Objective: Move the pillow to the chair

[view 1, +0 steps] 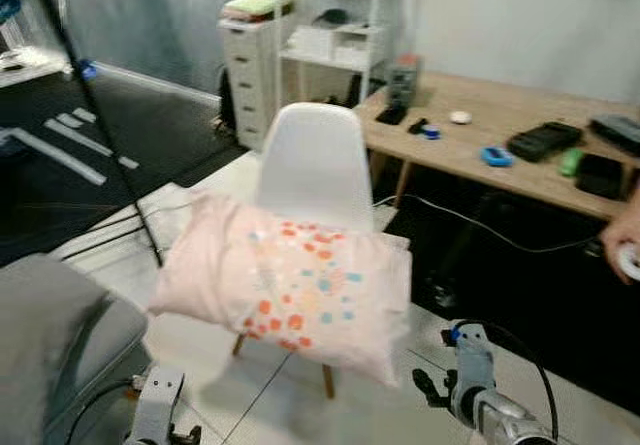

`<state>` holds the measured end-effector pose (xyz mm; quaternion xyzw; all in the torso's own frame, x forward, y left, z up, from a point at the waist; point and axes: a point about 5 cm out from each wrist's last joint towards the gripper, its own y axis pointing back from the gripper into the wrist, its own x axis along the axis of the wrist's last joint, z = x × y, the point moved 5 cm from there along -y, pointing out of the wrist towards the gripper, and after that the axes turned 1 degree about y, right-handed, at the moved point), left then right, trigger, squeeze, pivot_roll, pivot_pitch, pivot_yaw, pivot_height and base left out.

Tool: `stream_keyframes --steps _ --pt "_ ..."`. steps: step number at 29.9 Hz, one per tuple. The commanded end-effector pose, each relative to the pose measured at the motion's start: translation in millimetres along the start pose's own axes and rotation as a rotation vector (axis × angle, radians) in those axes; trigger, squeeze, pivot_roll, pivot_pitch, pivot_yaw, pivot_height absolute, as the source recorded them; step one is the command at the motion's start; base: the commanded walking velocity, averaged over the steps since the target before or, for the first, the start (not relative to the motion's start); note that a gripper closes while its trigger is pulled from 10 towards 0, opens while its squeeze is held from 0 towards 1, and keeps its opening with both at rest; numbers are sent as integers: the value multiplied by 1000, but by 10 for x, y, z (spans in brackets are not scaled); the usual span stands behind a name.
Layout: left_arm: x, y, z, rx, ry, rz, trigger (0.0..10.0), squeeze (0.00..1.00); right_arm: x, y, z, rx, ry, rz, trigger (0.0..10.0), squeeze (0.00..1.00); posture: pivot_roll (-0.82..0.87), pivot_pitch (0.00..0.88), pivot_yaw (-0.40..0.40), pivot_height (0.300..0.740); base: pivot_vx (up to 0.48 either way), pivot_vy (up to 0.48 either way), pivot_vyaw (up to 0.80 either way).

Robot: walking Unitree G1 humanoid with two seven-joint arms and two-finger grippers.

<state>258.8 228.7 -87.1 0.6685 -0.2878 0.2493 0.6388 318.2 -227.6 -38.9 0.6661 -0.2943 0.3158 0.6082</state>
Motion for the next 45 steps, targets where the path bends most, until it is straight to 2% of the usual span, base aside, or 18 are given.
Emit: stream_keyframes --steps 1,33,37,41,45 --pt "-47 13 -22 3 -7 -13 10000 0 -51 2 -24 6 -8 -7 10000 0 -154 53 5 740 0 0 800" --pt "-83 18 15 -16 0 -17 10000 0 -77 9 10 -14 -19 -15 10000 0 -149 44 8 740 0 0 800" --pt "-89 21 14 -18 1 -18 10000 0 -118 22 75 -62 -30 -31 10000 0 -149 50 9 740 0 0 108" --pt "-90 21 14 -18 0 -18 10000 0 -110 21 74 -59 -35 -28 10000 0 -149 50 9 740 0 0 0" --pt "-91 22 13 -19 0 -18 10000 0 -89 16 49 -42 0 -23 10000 0 -147 52 10 740 0 0 800"
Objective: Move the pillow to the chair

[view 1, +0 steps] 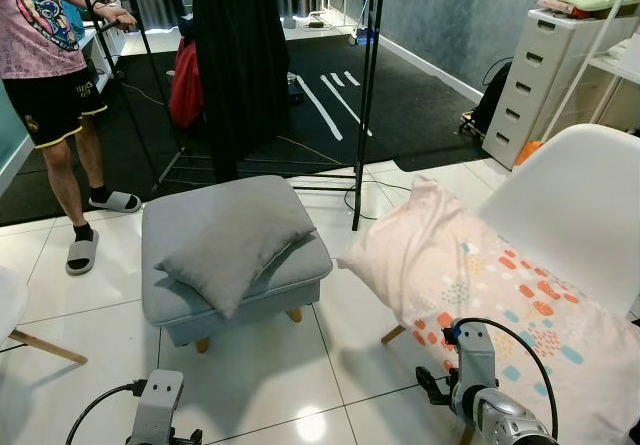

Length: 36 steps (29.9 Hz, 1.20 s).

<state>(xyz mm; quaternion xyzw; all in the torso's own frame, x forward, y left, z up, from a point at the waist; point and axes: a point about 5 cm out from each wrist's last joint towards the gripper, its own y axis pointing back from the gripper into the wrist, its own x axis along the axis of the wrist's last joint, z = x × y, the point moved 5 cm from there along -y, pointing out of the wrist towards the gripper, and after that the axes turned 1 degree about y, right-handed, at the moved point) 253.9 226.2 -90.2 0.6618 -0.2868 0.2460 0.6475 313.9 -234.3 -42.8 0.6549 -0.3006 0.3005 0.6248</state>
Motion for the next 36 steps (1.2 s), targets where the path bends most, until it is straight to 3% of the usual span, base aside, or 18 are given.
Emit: stream_keyframes --steps 1,13,25,31,36 --pt "-35 9 -17 2 -5 -12 10000 0 -32 -1 -28 12 14 -8 10000 0 -144 54 10 740 0 0 800" --pt "-31 10 -17 0 -2 -8 10000 0 -37 -3 -38 11 8 -6 10000 0 -140 62 6 740 0 0 800" --pt "-15 4 6 -12 -10 -7 10000 0 -77 9 44 -42 -2 -27 10000 0 -141 61 4 740 0 0 0" --pt "-39 2 70 -56 -25 -21 10000 0 -71 7 39 -43 -6 -24 10000 0 -143 62 6 740 0 -480 0" --pt "-35 -2 82 -46 18 -13 10000 0 -52 5 41 -43 -9 -20 10000 0 -143 62 5 740 0 -360 0"
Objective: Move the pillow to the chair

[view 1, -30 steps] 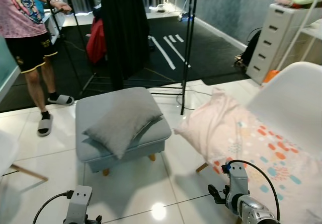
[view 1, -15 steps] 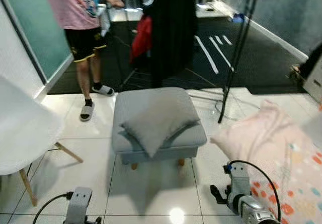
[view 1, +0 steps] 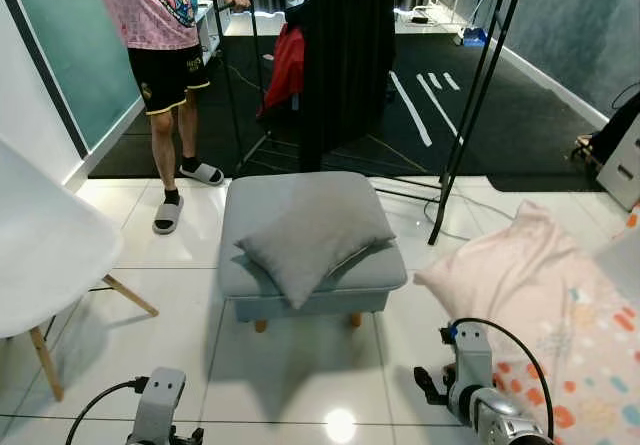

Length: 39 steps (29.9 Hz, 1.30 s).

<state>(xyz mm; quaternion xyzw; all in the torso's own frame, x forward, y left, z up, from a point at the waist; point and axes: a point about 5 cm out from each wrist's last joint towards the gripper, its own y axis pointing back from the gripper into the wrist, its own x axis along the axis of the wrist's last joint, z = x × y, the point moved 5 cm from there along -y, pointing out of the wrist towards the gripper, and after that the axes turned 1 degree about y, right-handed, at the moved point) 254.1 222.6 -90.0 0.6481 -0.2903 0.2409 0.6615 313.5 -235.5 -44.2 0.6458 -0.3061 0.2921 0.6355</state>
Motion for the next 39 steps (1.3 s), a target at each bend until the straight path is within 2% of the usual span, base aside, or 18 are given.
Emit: stream_keyframes --steps 1,14,27,30,33,39 --pt "-41 -4 37 3 18 -12 10000 0 -38 8 29 -10 -3 -16 10000 0 -143 62 5 740 0 0 0" --pt "-20 -3 10 10 45 -3 10000 0 -18 9 28 -5 -15 -2 10000 0 -145 63 4 740 0 0 0" --pt "13 -9 8 16 36 7 10000 0 69 8 -8 34 -46 48 10000 0 -146 51 1 740 352 0 0" --pt "11 -9 13 13 34 6 10000 0 86 8 -23 49 -14 52 10000 0 -146 50 1 740 379 0 800" --pt "10 -10 21 10 31 6 10000 0 87 7 -47 64 -28 56 10000 0 -145 47 -1 740 389 0 800" --pt "15 -11 25 7 30 8 10000 0 70 10 -21 49 -45 51 10000 0 -146 47 -1 740 410 0 0"
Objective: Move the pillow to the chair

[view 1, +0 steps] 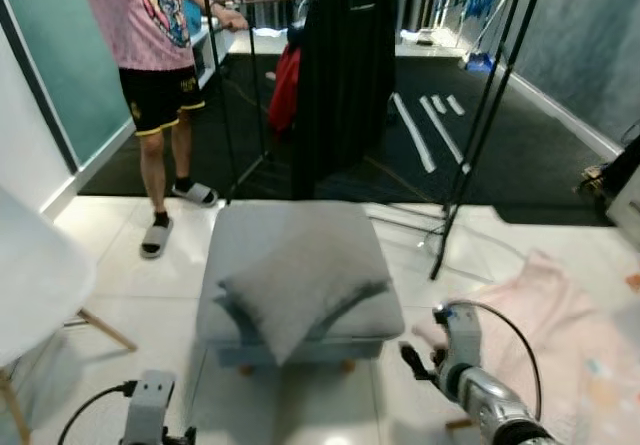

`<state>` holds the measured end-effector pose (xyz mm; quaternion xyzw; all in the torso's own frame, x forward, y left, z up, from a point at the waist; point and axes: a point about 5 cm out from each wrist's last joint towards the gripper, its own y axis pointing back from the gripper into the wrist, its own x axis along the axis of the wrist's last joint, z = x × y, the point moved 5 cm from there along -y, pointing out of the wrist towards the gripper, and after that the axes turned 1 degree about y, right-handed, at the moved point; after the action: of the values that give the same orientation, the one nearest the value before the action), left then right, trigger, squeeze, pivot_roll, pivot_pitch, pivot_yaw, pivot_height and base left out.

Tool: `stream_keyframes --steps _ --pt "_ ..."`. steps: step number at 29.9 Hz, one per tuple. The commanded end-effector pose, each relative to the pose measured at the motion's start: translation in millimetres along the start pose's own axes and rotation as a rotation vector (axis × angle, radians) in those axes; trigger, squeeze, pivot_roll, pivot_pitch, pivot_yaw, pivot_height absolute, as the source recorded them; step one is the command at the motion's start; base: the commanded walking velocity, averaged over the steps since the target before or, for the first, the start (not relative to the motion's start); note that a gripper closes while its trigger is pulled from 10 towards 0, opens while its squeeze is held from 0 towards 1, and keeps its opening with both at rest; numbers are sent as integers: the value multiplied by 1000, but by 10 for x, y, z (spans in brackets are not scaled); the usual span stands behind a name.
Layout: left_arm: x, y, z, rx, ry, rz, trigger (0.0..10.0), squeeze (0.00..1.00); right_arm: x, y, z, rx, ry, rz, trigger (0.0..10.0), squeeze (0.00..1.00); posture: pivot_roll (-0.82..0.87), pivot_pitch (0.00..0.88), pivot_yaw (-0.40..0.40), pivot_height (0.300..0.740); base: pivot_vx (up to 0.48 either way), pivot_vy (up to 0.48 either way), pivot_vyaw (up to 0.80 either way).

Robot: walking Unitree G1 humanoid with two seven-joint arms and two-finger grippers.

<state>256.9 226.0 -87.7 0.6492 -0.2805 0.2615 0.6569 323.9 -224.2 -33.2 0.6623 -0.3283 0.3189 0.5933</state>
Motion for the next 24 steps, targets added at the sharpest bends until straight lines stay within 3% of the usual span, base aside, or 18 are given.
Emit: stream_keyframes --steps 1,9,19,24 --pt "-21 -8 61 -17 -7 -7 10000 0 -75 36 109 -39 -20 -26 10000 0 -146 47 -1 740 420 0 0" --pt "-14 -7 51 -13 -10 -4 10000 0 -84 36 109 -39 -40 -28 10000 0 -147 53 2 740 414 0 0" --pt "-11 -5 10 15 -18 -6 10000 0 -141 25 46 -9 -40 -72 10000 0 -146 58 5 735 0 0 0" --pt "-11 -5 2 18 -17 -8 10000 0 -113 20 56 -11 -99 -66 10000 0 -146 63 9 710 0 0 0"
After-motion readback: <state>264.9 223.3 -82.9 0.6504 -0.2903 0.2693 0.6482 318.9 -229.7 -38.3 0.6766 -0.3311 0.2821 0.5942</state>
